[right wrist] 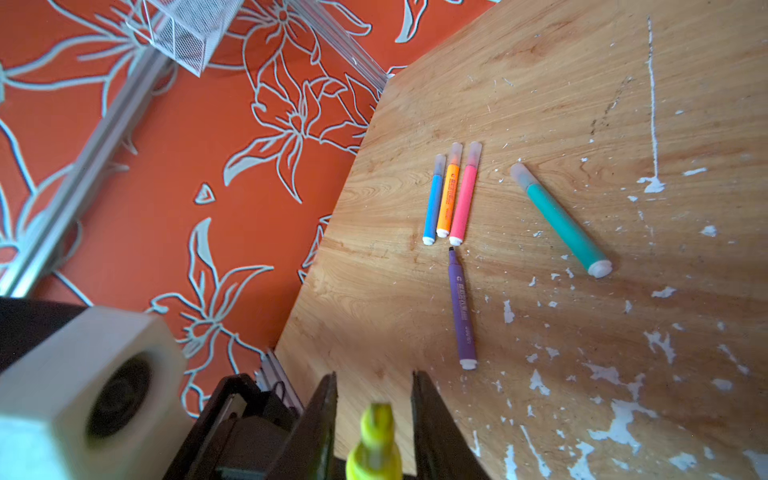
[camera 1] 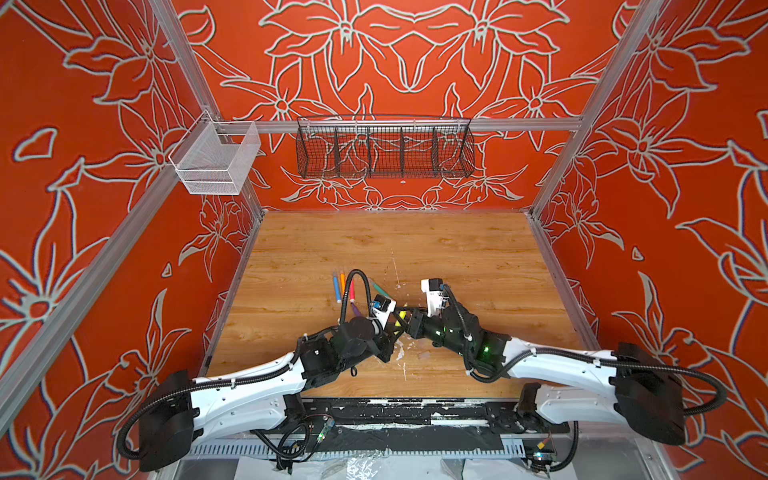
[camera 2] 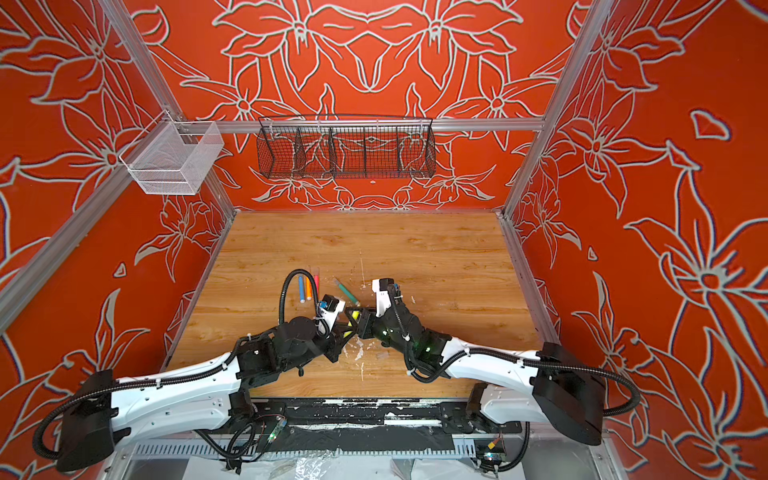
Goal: Insert the pens into the pen caps
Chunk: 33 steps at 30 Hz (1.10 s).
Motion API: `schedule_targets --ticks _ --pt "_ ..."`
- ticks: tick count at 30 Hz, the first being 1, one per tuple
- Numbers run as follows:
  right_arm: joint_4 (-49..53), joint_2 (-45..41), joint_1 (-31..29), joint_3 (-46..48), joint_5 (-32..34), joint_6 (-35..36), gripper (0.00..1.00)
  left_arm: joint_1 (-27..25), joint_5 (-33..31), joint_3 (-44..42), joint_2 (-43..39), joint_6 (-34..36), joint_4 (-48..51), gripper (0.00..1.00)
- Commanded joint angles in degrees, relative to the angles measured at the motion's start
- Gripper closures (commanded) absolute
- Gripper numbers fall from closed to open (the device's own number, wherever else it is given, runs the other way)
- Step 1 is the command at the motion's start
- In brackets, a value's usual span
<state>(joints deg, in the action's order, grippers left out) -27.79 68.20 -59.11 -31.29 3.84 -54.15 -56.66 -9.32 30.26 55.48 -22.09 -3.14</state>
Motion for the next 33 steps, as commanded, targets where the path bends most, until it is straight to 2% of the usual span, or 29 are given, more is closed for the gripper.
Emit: schedule_targets --ticks 1,4,7,10,13,15,19,28,33 --pt "6.6 -4.3 -0.4 0.3 3.7 1.1 0.53 1.2 -6.9 6.2 -1.8 -3.4 11.8 1.00" --pt "16.2 -8.6 -0.4 1.1 7.8 1.6 0.49 7.6 -4.6 10.4 -2.2 -4.3 17.9 1.00" --pt "26.8 -11.6 -0.4 1.5 11.2 1.1 0.48 18.6 0.3 13.5 -0.9 -7.0 21.6 1.00" --pt "34.3 -12.0 -0.4 1.2 11.6 0.8 0.48 26.2 1.6 13.1 0.4 -10.5 20.7 1.00" --pt "40.5 -9.9 -0.5 0.4 11.1 0.5 0.49 26.9 -2.3 5.4 0.3 -6.1 9.3 1.00" --pt "42.6 -7.9 -0.5 0.0 10.8 0.3 0.48 27.0 -3.8 4.9 0.1 -6.1 10.2 1.00" --pt "42.5 -2.9 -0.9 -0.4 10.2 0.2 0.45 26.9 0.7 2.8 -1.2 -4.0 7.3 1.00" --pt "43.2 9.2 -2.4 -6.5 9.5 1.3 0.41 27.0 1.3 2.7 -2.7 -2.5 7.3 1.00" --pt "45.9 12.5 -5.0 -9.4 11.4 1.5 0.38 27.0 2.6 3.1 -1.7 -2.3 7.0 1.00"
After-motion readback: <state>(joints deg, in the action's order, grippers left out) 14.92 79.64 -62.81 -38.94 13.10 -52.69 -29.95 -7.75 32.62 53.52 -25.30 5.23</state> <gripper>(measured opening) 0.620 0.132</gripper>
